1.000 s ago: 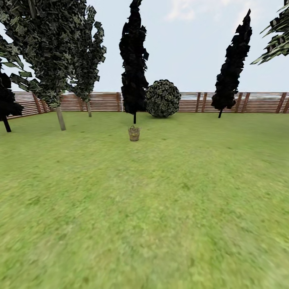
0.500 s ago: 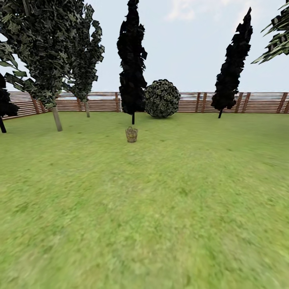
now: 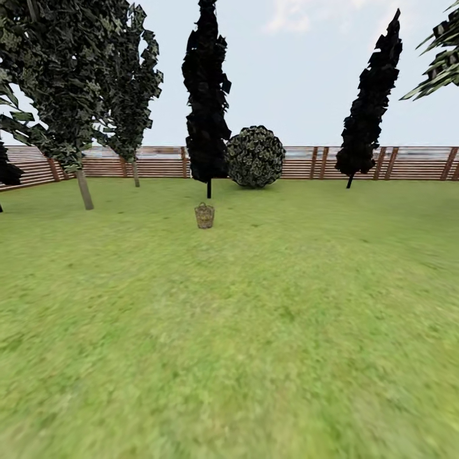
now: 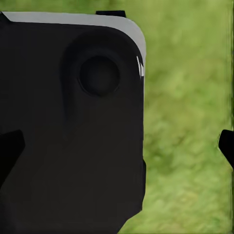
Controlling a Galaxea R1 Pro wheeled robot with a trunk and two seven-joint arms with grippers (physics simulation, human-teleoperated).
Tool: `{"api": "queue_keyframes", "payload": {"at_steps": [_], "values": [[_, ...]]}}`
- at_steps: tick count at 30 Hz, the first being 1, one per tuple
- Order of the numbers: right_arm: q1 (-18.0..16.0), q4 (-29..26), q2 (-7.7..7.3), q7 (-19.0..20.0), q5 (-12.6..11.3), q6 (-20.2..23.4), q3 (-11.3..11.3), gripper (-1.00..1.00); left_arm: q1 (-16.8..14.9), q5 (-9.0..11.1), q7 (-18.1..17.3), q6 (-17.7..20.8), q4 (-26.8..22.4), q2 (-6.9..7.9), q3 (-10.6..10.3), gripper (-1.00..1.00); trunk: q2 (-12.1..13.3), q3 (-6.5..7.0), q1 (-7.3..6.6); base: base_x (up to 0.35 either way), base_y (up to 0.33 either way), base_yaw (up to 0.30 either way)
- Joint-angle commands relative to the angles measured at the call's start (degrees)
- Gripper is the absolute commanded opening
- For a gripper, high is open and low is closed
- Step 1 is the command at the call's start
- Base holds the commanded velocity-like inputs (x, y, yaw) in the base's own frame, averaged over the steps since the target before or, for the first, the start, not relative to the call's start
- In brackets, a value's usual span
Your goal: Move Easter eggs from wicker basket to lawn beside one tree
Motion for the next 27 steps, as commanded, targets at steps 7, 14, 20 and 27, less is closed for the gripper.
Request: {"api": "queue_keyframes", "payload": {"at_steps": [7,14,20,27], "values": [[-0.08,0.17,0.01,-0.07,-0.16,-0.04,0.04,1.00,0.03,0.44,0.02,0.11,-0.09,-0.01,-0.13,1.00,-0.02,-0.04,0.03,0.312,-0.194,0.000],[-0.08,0.17,-0.03,-0.05,-0.22,0.99,-0.11,1.00,0.03,0.37,0.04,0.07,-0.23,0.06,-0.07,1.00,-0.02,-0.04,0.03,0.312,-0.194,0.000],[-0.08,0.17,-0.20,-0.05,-0.20,1.00,-0.05,1.00,0.03,0.47,0.02,-0.09,-0.23,0.18,-0.02,1.00,-0.02,-0.04,0.03,0.129,-0.099,0.000],[-0.08,0.09,-0.67,-0.07,-0.06,0.63,0.11,1.00,0.03,0.43,0.00,0.00,0.11,0.22,0.06,1.00,-0.02,-0.04,0.03,0.007,-0.006,0.000]]}}
